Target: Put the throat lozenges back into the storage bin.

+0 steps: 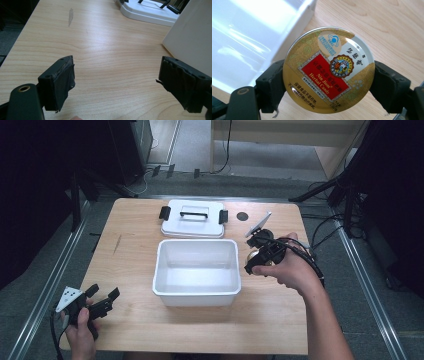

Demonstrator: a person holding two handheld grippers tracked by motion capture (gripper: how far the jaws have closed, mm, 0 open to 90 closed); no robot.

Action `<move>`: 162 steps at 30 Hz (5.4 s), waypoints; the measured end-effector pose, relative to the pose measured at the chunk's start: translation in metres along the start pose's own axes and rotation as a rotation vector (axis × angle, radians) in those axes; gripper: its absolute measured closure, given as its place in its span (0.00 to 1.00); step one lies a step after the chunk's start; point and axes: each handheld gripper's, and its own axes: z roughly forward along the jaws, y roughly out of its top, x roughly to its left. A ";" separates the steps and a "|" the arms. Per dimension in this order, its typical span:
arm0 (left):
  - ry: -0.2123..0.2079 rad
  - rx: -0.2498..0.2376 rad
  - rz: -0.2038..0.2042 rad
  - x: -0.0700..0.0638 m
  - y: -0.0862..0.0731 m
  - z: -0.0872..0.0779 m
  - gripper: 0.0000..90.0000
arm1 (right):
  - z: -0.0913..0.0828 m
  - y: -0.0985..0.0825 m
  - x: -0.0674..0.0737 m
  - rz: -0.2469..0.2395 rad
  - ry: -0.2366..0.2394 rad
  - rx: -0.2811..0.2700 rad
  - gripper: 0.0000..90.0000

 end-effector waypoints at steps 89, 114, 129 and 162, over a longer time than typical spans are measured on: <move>-0.007 0.006 -0.015 0.001 0.000 0.001 0.16 | 0.075 0.046 0.083 -0.447 0.013 0.103 0.20; -0.009 0.008 -0.017 0.002 0.000 0.001 0.16 | 0.023 0.037 0.066 -0.357 0.063 -0.048 0.47; -0.005 0.006 -0.013 0.001 0.000 0.001 0.16 | -0.017 -0.005 0.027 -0.275 0.010 -0.121 0.39; 0.000 0.007 -0.003 0.000 0.000 0.001 0.16 | 0.081 -0.133 -0.058 0.206 -0.094 -0.293 0.00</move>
